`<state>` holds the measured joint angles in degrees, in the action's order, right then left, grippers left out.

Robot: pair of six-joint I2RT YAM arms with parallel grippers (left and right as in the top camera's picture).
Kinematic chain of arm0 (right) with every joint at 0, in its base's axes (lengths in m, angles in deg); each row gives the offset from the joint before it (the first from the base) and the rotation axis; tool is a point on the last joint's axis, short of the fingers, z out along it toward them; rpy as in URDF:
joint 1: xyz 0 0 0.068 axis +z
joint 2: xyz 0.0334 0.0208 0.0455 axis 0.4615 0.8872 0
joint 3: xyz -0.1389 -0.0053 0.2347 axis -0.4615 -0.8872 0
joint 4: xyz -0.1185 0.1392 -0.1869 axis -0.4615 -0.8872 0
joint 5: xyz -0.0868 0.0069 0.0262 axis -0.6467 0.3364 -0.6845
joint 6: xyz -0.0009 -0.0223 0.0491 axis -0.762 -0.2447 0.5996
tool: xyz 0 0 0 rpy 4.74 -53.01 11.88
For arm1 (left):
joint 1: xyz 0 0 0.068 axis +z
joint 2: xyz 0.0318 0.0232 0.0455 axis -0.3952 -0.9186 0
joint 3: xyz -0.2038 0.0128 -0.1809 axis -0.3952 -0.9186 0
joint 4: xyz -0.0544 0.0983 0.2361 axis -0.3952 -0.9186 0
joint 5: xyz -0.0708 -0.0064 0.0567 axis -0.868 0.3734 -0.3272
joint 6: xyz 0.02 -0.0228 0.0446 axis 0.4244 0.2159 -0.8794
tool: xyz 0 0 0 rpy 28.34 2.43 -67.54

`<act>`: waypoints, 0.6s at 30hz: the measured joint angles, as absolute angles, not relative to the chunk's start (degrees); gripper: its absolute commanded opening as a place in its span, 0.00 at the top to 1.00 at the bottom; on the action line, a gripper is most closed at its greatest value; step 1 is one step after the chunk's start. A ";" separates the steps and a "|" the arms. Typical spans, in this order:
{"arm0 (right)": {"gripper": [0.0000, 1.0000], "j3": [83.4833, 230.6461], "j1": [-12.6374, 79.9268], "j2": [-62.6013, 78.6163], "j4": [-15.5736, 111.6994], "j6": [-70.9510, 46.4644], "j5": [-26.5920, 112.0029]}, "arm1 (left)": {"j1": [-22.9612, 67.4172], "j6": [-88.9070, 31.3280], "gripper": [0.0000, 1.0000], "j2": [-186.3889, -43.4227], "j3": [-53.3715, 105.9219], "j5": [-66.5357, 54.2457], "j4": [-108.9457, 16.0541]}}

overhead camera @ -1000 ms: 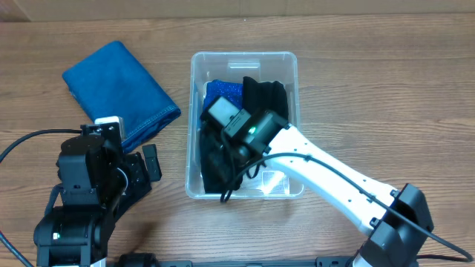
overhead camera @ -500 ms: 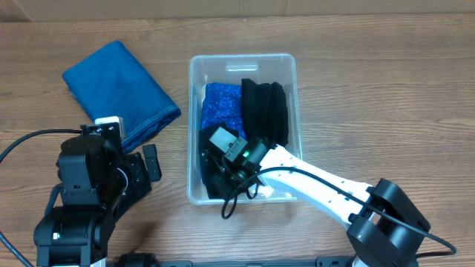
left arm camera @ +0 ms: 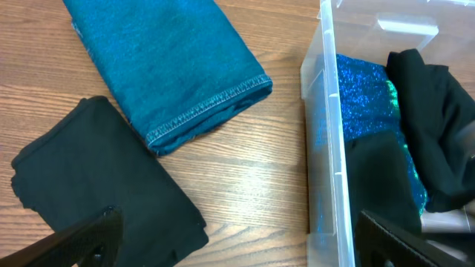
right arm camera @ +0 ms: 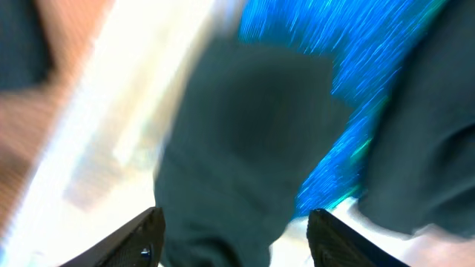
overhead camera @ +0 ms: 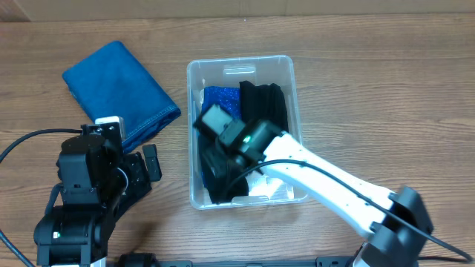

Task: Pack container
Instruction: 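Lower the black cloth into the bin's front and release, withdraw right, then grasp the left black cloth with the left gripper and lift it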

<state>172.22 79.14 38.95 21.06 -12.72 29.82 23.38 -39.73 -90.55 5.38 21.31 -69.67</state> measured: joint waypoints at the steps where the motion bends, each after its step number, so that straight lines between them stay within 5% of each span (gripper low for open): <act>1: 0.28 175.04 78.37 37.61 20.38 -12.68 28.18 | 23.38 -39.73 0.00 -90.55 5.38 21.31 -69.71; 7: 0.00 180.81 62.73 23.30 15.38 -10.39 24.77 | 24.36 -36.28 0.00 -90.55 5.40 25.24 -75.53; 9: 0.05 181.05 53.92 21.09 10.90 -9.90 25.80 | 26.94 -33.57 0.00 -90.55 5.40 26.57 -77.43; 12: 0.27 181.01 41.98 21.57 1.76 -9.99 29.60 | 32.60 -28.71 0.00 -90.55 5.42 27.58 -80.77; 18: 0.23 170.30 33.02 23.89 -0.95 -9.86 34.54 | 43.61 -23.10 0.00 -90.55 5.47 26.84 -85.73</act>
<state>170.30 33.02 23.89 -0.95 -9.86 34.54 43.61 -23.10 -90.55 5.47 26.84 -85.73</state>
